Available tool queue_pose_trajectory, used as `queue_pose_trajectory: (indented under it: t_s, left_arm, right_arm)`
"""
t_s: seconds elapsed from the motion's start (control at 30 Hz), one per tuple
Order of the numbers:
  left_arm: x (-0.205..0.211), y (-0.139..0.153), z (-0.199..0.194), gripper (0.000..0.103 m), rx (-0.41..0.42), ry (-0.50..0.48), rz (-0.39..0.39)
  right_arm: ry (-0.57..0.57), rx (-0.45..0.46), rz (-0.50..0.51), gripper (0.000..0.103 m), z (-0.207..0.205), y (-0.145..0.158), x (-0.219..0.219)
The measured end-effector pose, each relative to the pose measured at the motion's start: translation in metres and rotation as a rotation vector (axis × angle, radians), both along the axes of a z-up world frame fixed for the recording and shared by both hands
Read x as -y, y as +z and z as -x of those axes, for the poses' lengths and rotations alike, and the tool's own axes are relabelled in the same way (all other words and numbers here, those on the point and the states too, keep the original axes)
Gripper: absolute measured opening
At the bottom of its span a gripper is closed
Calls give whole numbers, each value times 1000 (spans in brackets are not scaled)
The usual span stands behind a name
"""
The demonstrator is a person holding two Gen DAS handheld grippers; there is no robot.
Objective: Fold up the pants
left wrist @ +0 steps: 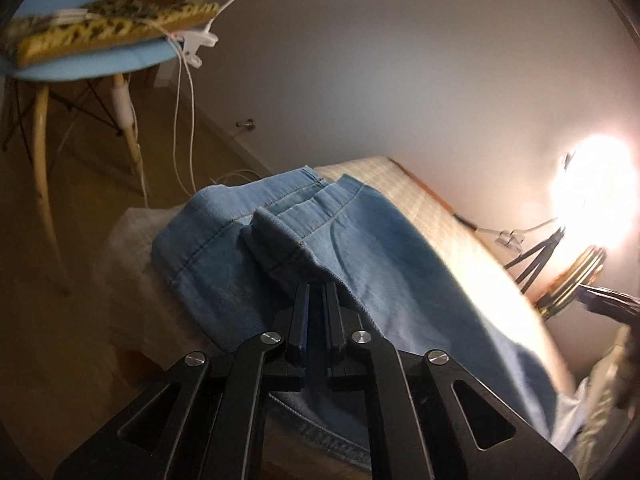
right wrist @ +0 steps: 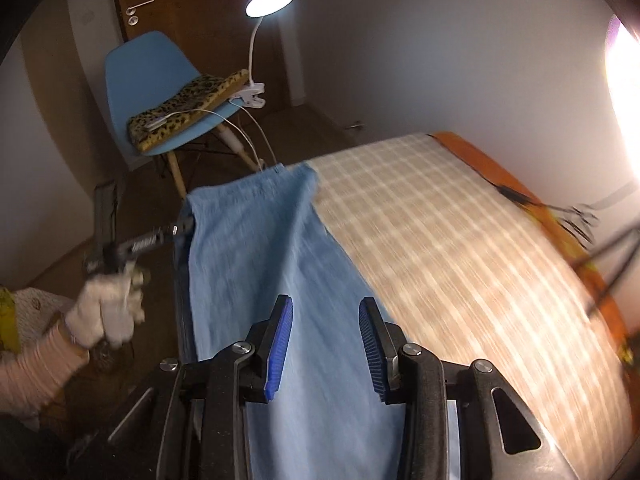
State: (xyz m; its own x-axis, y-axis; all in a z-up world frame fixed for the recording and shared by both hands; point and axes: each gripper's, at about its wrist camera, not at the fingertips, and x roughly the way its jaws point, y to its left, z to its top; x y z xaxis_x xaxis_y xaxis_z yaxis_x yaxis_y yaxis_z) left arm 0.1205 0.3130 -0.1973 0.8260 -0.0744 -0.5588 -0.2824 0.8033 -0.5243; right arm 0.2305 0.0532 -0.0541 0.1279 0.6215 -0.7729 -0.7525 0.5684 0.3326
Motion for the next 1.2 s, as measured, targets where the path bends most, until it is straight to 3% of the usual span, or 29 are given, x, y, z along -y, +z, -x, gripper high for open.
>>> queue_pose_trajectory:
  t_s: [0.03, 0.07, 0.13, 0.23, 0.3, 0.37, 0.43, 0.5, 0.6, 0.67, 0.73, 0.8, 0.83, 0.87, 0.9, 0.97, 1.2]
  left_arm:
    - [-2, -1, -1, 20, 7, 7, 21]
    - [-3, -2, -1, 39, 7, 12, 46]
    - [-9, -5, 2, 57, 9, 20, 111]
    - [-11, -2, 3, 57, 23, 13, 133]
    - [-10, 0, 0, 64, 8, -8, 131]
    - [-9, -1, -6, 65, -25, -15, 99]
    - [-7, -4, -14, 65, -70, -14, 62]
    - [-8, -7, -18, 65, -77, -5, 67]
    - [-8, -5, -22, 52, -75, 19, 44]
    - [-10, -6, -22, 19, -72, 29, 40]
    - [-13, -10, -19, 10, -61, 42, 41]
    - [-14, -11, -16, 8, -47, 44, 37]
    - [-13, -11, -13, 8, -40, 44, 28]
    - [-13, -10, -11, 7, -37, 43, 19]
    - [-12, -10, -9, 7, -34, 42, 11]
    - [-12, -7, -3, 6, -20, 42, 6]
    - [-15, 6, 23, 6, 41, 71, 12]
  right_arm:
    - [2, -11, -8, 37, -8, -3, -10]
    - [8, -35, -26, 39, -20, -8, -25]
    - [9, -62, -52, 40, -36, -16, -46]
    - [15, -96, -70, 41, -63, -31, -86]
    - [28, -122, -68, 46, -77, -43, -113]
    - [43, -148, -72, 59, -86, -54, -137]
    - [51, -159, -69, 60, -93, -67, -163]
    - [58, -173, -66, 60, -97, -77, -182]
    - [67, -195, -61, 60, -104, -91, -213]
    - [72, -206, -55, 60, -108, -99, -232]
    - [66, -209, -47, 60, -111, -107, -248]
    - [46, -227, -47, 55, -117, -116, -260]
    - [38, -244, -56, 37, -119, -120, -264]
    - [43, -264, -70, 26, -121, -123, -266]
    - [47, -279, -75, 22, -121, -125, -268]
    - [59, -239, -73, 5, -116, -121, -269]
    - [70, -160, -139, 3, -107, -80, -262]
